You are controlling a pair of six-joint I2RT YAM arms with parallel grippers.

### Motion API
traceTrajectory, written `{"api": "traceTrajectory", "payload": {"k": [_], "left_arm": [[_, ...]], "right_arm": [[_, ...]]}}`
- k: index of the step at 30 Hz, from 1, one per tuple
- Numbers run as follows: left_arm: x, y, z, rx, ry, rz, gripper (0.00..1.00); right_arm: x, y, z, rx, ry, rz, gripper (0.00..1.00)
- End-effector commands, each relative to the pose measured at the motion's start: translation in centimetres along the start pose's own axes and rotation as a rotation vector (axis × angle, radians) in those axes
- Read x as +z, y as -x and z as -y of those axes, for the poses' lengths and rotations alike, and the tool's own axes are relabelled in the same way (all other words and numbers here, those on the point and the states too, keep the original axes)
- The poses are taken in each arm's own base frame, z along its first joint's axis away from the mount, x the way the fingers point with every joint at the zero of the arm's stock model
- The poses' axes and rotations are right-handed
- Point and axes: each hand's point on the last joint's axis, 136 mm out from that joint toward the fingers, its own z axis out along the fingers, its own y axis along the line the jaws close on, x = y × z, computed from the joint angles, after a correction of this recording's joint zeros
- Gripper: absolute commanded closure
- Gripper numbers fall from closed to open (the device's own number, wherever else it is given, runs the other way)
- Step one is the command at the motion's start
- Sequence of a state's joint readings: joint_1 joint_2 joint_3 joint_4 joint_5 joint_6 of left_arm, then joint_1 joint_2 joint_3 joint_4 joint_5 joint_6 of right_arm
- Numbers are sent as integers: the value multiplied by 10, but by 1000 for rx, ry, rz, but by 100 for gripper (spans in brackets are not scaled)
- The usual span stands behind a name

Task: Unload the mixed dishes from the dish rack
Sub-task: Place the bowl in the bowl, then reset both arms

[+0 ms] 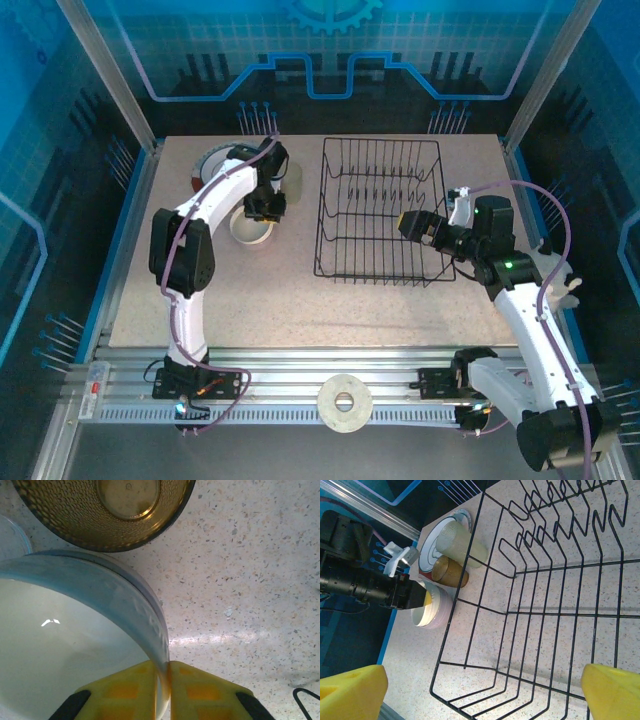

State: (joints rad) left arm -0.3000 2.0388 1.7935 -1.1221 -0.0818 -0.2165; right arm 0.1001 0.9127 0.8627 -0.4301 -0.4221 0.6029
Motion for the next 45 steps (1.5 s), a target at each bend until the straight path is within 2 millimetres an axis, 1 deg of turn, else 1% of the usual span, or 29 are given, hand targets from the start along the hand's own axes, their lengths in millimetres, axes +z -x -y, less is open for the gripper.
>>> {"api": "traceTrajectory", "payload": {"k": [1, 4, 7, 9, 11, 13, 14, 16, 17, 18, 21, 23, 25, 26, 27, 28, 31, 33, 35, 37, 39, 40, 41, 43, 45], "left_arm": [[8, -2, 2, -11, 14, -24, 87], [10, -3, 3, -10, 18, -29, 88], [6, -2, 4, -11, 7, -20, 86], [1, 0, 7, -11, -6, -5, 80], [-9, 2, 9, -10, -25, 17, 68], [-23, 5, 14, -6, -58, 57, 58], [-33, 8, 18, -1, -81, 83, 52], [-54, 12, 24, 11, -129, 140, 44], [-69, 14, 29, 22, -167, 181, 39], [-82, 15, 34, 31, -205, 216, 36], [-132, 15, 49, 58, -334, 349, 24], [-166, 10, 57, 78, -427, 440, 15], [-196, 3, 59, 93, -496, 543, 9], [-210, -3, 57, 92, -519, 597, 4], [-220, -5, 53, 84, -528, 649, 1], [-234, -11, 46, 76, -534, 714, 1], [-256, -26, 18, 29, -471, 888, 1], [-259, -35, -4, 7, -385, 990, 1], [-256, -45, -33, -50, -266, 1080, 1], [-245, -55, -58, -107, -156, 1126, 1], [-227, -63, -77, -151, -71, 1146, 1], [-218, -65, -83, -154, -36, 1159, 1], [-200, -67, -88, -153, -7, 1153, 1], [-172, -67, -93, -155, 15, 1144, 1], [-150, -62, -98, -153, 28, 1147, 1]], "right_arm": [[0, -6, -1, 5, -2, -15, 0], [-1, -6, -2, 2, -2, -12, 0], [-2, -5, -2, -2, -4, -10, 0], [-2, -5, -3, -4, -4, -10, 0], [-2, -5, -3, -8, -5, -9, 0], [-3, -4, -3, -19, -7, -5, 0], [-4, -3, -3, -26, -11, -2, 0], [-5, -5, -3, -33, -14, -9, 0], [-11, 4, -12, -57, -4, 17, 0], [-14, 6, -13, -66, -9, 25, 0], [-23, 13, -14, -99, -44, 54, 0], [-30, 18, -14, -122, -70, 74, 0], [-37, 23, -11, -144, -111, 106, 0], [-40, 26, -8, -154, -136, 122, 0], [-43, 28, -4, -157, -168, 139, 0], [-48, 32, 1, -161, -200, 165, 0], [-60, 41, 12, -163, -282, 230, 0], [-66, 47, 21, -167, -340, 268, 0], [-73, 53, 35, -167, -416, 317, 0], [-77, 58, 49, -164, -473, 356, 0], [-75, 61, 59, -177, -486, 379, 0], [-70, 59, 68, -187, -484, 380, 0], [-66, 58, 74, -193, -477, 387, 0], [-59, 56, 85, -184, -466, 397, 0], [-54, 53, 98, -170, -461, 402, 0]]}}
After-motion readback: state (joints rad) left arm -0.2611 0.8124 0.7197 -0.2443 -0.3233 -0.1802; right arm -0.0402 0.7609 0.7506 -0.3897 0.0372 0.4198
